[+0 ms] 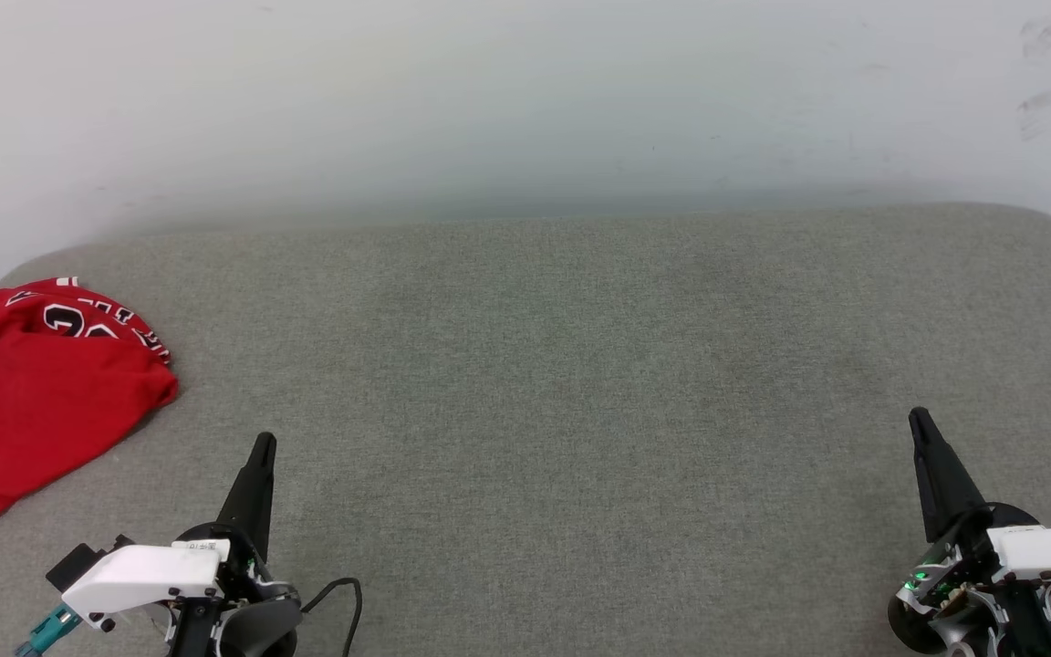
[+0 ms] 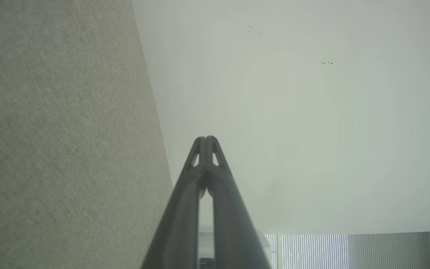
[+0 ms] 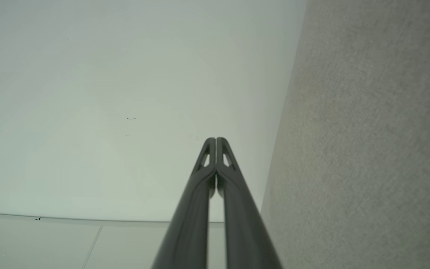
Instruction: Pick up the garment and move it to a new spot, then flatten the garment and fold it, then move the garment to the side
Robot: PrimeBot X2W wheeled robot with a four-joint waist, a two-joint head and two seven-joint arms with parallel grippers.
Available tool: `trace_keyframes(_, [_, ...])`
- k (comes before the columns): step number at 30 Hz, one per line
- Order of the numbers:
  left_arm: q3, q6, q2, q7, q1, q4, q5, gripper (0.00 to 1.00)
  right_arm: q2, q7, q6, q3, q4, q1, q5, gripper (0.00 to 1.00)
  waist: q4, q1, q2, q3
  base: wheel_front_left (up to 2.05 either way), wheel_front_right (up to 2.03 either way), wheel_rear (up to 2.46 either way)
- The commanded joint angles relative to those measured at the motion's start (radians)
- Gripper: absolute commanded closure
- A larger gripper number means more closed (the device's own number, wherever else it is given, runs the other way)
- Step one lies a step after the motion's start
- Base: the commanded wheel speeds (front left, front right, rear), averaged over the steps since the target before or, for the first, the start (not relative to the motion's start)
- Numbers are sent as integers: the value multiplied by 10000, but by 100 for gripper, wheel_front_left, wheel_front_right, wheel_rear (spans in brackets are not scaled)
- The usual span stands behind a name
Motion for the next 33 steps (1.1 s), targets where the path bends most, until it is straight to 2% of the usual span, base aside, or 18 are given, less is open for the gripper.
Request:
trace_keyframes(1, [20,-35,2,13,-58,-10,3,100,29,5,-3,7,6,-100,-43,100,0,0,0,0,0,0,0])
trace_keyframes(9, [20,-35,2,13,-58,-10,3,100,29,5,-3,7,6,-101,-43,100,0,0,0,0,0,0,0])
trace_keyframes(10, [-8,4,-4,-7,13,28,3,0,0,-4,0,4,22,19,0,0,0,0,0,0,0,0,0])
trace_keyframes(14, [-71,4,-32,-55,273,286,30,0,10,-51,-4,47,278,279,-17,0,0,0,0,7,0,0,0])
trace_keyframes(22, [-138,1,-27,-466,457,37,416,0,10,-463,-3,258,45,424,-284,0,-13,0,0,18,0,0,0])
trace_keyframes(33, [226,-2,-22,-928,642,-146,1410,0,10,-926,-2,273,9,481,-1430,0,-37,0,0,37,0,0,0])
